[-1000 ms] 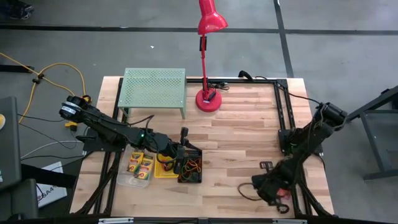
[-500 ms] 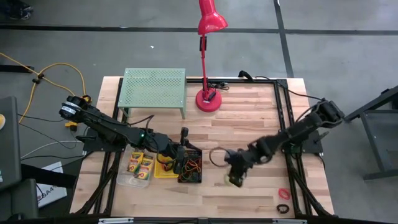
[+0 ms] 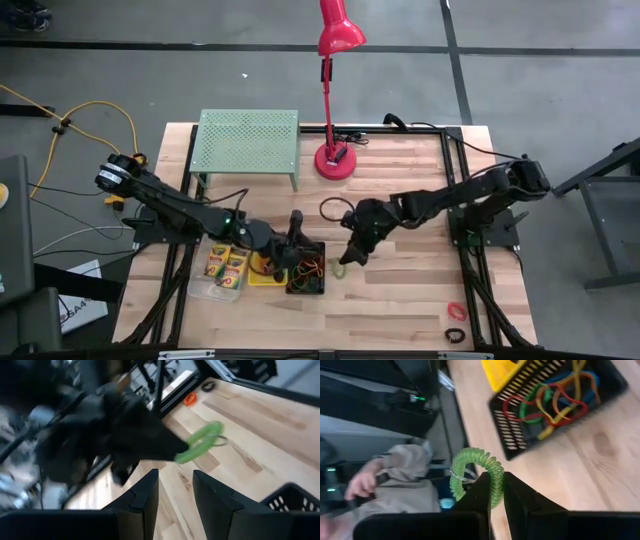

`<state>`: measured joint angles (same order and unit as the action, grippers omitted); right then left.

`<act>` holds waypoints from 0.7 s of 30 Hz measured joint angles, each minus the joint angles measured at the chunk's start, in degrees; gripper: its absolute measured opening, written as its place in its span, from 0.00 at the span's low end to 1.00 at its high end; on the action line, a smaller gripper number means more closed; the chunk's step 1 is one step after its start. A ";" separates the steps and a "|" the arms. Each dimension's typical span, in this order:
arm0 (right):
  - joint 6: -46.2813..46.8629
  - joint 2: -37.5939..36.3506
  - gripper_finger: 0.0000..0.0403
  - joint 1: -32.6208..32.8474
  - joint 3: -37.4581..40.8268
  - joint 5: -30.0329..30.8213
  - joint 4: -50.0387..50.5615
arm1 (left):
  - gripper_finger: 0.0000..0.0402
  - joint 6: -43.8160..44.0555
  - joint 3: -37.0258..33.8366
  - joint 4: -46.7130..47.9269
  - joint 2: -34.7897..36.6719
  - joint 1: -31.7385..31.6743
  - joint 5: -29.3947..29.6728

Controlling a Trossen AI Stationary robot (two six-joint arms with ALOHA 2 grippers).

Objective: Pick & Place Office Desk Supplies
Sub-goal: Put the green spring keychain into the yellow bin

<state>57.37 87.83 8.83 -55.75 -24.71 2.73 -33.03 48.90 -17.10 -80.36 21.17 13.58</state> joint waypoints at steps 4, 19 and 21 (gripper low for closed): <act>1.36 0.00 0.06 -1.61 0.00 -2.72 -3.60 | 0.29 -7.71 0.00 0.00 0.00 1.80 0.00; 5.95 0.02 0.06 -5.12 0.00 -6.20 -8.69 | 0.29 -19.92 0.00 -0.91 0.00 0.49 4.51; 6.05 0.02 0.06 -5.28 0.00 -6.50 -9.06 | 0.29 -20.14 0.00 -1.47 0.00 0.07 4.50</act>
<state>63.42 87.85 3.56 -55.75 -31.21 -6.33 -53.17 48.90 -18.58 -80.36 21.24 18.09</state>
